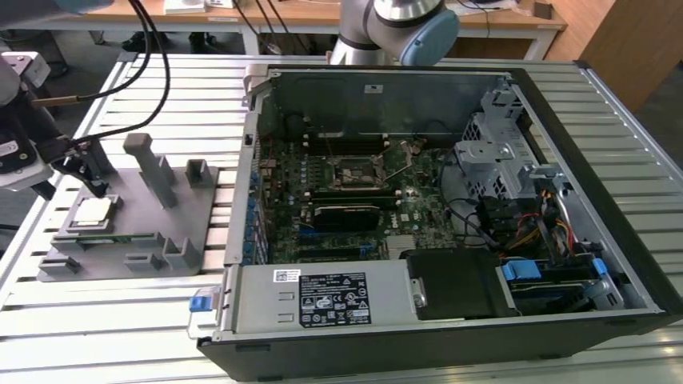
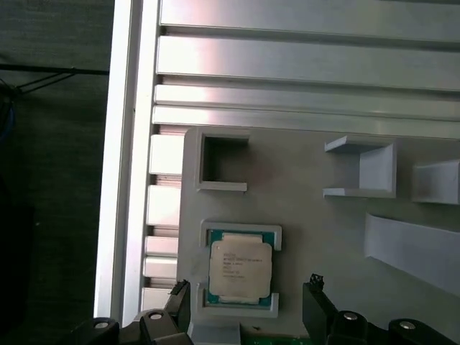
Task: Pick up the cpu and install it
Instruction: 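Pick up the cpu and move it towards the insertion slot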
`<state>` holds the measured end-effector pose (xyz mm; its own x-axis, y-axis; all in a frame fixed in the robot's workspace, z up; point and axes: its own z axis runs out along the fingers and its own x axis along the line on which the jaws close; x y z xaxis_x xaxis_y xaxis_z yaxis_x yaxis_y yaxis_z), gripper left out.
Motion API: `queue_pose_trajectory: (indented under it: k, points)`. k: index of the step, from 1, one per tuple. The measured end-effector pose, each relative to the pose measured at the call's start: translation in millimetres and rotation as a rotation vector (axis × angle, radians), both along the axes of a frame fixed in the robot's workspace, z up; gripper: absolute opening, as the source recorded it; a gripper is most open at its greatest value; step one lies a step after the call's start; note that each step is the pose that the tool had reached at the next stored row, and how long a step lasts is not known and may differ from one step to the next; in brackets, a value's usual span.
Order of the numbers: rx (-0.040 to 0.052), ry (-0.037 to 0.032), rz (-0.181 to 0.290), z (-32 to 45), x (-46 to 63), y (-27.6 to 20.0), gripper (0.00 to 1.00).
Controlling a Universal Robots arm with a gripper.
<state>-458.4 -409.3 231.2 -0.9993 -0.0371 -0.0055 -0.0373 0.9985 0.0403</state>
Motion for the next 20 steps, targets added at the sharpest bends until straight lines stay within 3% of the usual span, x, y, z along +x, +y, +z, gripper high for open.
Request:
queue_pose_trajectory:
  k: [20]
  points:
    - [0.0000, 0.0001, 0.000, -25.0, 0.0, 1.6, 0.72]
